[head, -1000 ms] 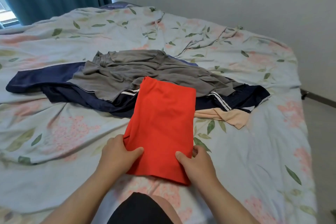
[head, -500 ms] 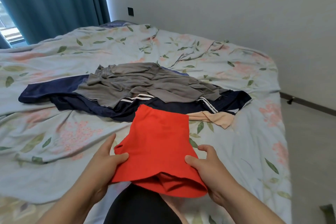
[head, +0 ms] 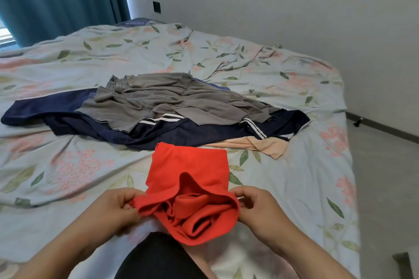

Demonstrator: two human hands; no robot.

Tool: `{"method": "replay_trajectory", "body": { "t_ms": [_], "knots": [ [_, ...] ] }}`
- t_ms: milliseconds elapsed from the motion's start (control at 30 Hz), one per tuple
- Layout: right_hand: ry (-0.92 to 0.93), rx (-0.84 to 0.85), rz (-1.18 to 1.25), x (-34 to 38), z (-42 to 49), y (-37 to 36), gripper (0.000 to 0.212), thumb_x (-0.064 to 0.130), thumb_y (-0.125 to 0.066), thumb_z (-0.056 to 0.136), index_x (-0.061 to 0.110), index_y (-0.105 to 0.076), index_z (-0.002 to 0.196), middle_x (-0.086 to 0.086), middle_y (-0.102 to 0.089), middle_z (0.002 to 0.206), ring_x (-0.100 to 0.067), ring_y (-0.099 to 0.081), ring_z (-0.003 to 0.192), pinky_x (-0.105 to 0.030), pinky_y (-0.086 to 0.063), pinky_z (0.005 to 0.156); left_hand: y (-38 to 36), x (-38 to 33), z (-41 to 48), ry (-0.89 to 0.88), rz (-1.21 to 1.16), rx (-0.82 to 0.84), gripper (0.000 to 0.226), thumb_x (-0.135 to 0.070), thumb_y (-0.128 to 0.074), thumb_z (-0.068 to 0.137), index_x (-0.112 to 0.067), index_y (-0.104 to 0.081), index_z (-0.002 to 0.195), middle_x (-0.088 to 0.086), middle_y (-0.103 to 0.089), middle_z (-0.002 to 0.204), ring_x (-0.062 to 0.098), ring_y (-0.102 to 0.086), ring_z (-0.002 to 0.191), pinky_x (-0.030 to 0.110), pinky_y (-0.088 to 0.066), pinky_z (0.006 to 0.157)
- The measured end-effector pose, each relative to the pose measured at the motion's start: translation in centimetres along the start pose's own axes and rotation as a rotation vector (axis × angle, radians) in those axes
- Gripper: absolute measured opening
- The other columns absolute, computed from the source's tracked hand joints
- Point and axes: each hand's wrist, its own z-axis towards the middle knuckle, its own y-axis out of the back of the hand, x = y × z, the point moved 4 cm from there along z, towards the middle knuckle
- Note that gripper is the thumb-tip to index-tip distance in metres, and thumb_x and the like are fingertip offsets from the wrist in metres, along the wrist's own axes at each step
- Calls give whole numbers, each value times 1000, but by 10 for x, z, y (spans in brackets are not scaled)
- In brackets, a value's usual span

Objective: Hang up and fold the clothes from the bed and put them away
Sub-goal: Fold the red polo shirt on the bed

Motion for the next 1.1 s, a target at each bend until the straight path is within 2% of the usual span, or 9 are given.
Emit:
{"method": "replay_trajectory", "body": {
  "t_ms": [100, 267, 400, 500, 567, 633, 700, 833, 1100],
  "knots": [
    [45, -176, -186, -2, 29, 4, 12, 17, -71, 90, 28, -75, 90, 9, -68, 75, -2, -53, 67, -18, -44, 66, 11, -8, 23, -138, 129, -203, 8, -24, -76, 83, -18, -77, 77, 1, -72, 74, 11, -65, 67, 27, -51, 67],
    [-167, -354, -79, -9, 89, 9, 23, 32, -52, 100, 13, -60, 89, -2, -63, 83, -19, -58, 78, -43, -50, 82, 23, -9, 90, -70, 7, -542, 52, -48, -57, 90, 1, -60, 72, 7, -61, 66, 22, -53, 66, 36, -39, 65],
    [-310, -401, -246, -30, 115, 0, 37, 32, -43, 104, 4, -58, 123, -11, -64, 120, -30, -59, 110, -36, -45, 91, 13, 5, 128, 49, 155, -608, 52, -36, -49, 101, -7, -50, 59, 7, -57, 60, 30, -53, 69, 38, -38, 63],
    [-303, -466, -283, -33, 115, -1, 35, 32, -41, 105, 4, -56, 122, -13, -64, 120, -33, -59, 113, -38, -46, 95, 13, 4, 124, -75, 179, -745, 37, -35, -48, 101, -9, -56, 75, 5, -61, 75, 32, -56, 81, 40, -39, 68],
    [-146, -566, -375, -24, 106, -2, 31, 32, -40, 103, 11, -54, 121, -9, -61, 122, -30, -58, 114, -41, -46, 97, 11, -8, 104, -354, 302, -882, 28, -33, -51, 96, -10, -60, 111, 4, -64, 113, 25, -55, 111, 34, -40, 93],
    [187, -589, -601, -6, 92, -14, 44, 36, -37, 98, 16, -53, 134, -9, -52, 139, -28, -48, 126, -42, -40, 106, -10, -19, 88, -684, 550, -700, 48, -32, -48, 94, -12, -52, 137, 3, -49, 145, 18, -41, 137, 31, -27, 114],
    [382, -399, -844, -5, 90, -36, 54, 43, -33, 97, 24, -48, 145, -10, -38, 155, -28, -33, 142, -44, -29, 115, -31, -16, 90, -734, 803, -462, 57, -41, -36, 97, -16, -43, 149, 1, -31, 157, 20, -25, 148, 36, -14, 121],
    [157, -197, -924, -45, 110, -42, 55, 47, -26, 105, 36, -18, 158, -1, -6, 168, -20, 1, 154, -39, -1, 124, -37, 9, 119, -423, 975, -340, 67, -59, 3, 91, -37, 0, 153, -15, 5, 158, 3, 15, 146, 30, 14, 121],
    [127, -311, -900, -73, 128, -49, 72, 60, -4, 92, 34, -16, 158, 0, -11, 167, -17, -1, 154, -31, 6, 121, -34, 28, 152, -440, 856, -374, 65, -57, -10, 95, -35, -22, 155, -9, -18, 163, 2, -2, 147, 29, 6, 121]
  ]
}}
